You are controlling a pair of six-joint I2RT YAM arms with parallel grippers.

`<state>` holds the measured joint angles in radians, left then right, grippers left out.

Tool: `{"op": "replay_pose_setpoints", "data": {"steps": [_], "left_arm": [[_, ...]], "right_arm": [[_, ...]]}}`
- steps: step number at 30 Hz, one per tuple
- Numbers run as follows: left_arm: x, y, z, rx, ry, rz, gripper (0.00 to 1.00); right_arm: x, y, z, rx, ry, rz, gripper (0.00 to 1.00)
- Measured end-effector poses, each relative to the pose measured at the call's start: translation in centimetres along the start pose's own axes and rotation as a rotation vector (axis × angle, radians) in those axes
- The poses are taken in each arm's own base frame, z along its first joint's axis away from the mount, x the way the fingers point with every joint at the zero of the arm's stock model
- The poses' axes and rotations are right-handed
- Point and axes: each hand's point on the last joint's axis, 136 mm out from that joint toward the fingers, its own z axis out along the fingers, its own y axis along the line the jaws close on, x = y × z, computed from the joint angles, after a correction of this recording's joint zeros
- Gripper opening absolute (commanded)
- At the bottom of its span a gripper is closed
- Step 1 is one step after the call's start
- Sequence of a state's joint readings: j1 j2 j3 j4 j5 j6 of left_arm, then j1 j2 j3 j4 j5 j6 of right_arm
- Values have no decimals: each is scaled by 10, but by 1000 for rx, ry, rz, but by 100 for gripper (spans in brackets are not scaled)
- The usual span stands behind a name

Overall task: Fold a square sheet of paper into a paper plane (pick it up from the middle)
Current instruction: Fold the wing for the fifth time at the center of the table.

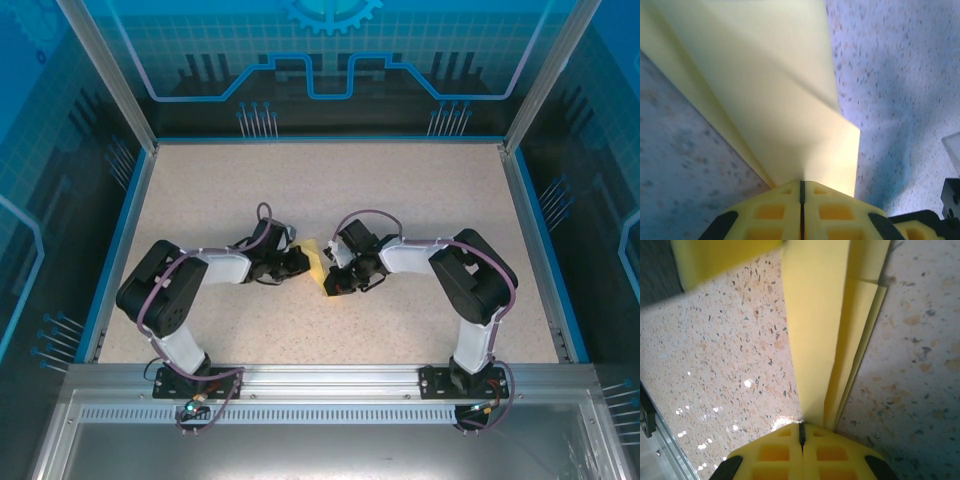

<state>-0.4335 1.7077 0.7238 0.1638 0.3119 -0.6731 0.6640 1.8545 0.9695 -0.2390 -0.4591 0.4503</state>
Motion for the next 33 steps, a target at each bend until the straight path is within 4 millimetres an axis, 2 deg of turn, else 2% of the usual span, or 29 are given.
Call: {"op": "replay_pose_setpoints", "data": {"steps": [5, 20, 23, 28, 31, 33], "left_arm": [[-13, -4, 2, 3, -14, 33, 8], [-8, 4, 8, -28, 24, 29, 8], [-9, 3, 9, -27, 24, 29, 8], [-9, 3, 9, -27, 24, 29, 8], [-9, 3, 9, -27, 24, 29, 8], [-9, 3, 9, -27, 24, 29, 8]], "right_arm": [[0, 0, 0, -5, 1, -4, 3], [1, 4, -6, 0, 32, 16, 4], [-7, 10, -9, -6, 20, 8, 4], [-38, 27, -17, -30, -45, -28, 4], [-50, 28, -10, -35, -56, -26, 4], [-50, 23, -3, -29, -43, -12, 4]]}}
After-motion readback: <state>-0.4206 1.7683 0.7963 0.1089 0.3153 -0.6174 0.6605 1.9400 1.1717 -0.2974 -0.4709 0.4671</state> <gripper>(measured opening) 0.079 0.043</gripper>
